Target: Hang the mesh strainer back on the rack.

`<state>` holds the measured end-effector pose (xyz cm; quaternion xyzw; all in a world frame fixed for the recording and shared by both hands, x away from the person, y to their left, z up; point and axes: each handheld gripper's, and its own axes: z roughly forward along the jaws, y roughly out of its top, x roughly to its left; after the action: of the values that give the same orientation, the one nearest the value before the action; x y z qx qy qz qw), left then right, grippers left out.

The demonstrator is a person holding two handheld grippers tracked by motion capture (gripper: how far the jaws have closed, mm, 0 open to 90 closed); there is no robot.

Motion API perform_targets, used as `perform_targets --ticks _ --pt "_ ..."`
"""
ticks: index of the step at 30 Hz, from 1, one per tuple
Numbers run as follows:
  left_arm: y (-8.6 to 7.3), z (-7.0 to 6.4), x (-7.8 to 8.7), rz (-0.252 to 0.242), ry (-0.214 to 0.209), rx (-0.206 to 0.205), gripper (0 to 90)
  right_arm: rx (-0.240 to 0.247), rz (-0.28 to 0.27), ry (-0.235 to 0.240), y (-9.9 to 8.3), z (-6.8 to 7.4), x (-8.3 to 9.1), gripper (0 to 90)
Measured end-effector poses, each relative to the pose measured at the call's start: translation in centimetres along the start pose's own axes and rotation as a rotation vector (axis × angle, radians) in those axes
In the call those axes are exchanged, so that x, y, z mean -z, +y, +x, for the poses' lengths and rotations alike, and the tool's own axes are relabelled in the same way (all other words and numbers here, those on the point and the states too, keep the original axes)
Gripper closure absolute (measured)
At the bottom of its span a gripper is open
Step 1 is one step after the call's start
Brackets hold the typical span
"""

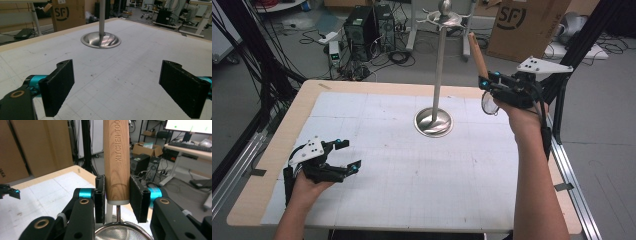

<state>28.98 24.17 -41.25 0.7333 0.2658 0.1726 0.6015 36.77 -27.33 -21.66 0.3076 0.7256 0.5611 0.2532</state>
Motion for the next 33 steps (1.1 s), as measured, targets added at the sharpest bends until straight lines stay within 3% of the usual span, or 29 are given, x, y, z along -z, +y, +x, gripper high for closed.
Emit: perform_targets --ticks 14,33 --pt "0.0 0.0 0.1 -0.002 0.002 -0.001 13.4 0.036 0.037 -0.025 3.0 -0.5 -0.5 68.0" --pt "0.0 0.1 0.2 -0.003 0.002 0.002 13.5 0.014 0.075 -0.009 2.5 -0.8 -3.2 68.0"
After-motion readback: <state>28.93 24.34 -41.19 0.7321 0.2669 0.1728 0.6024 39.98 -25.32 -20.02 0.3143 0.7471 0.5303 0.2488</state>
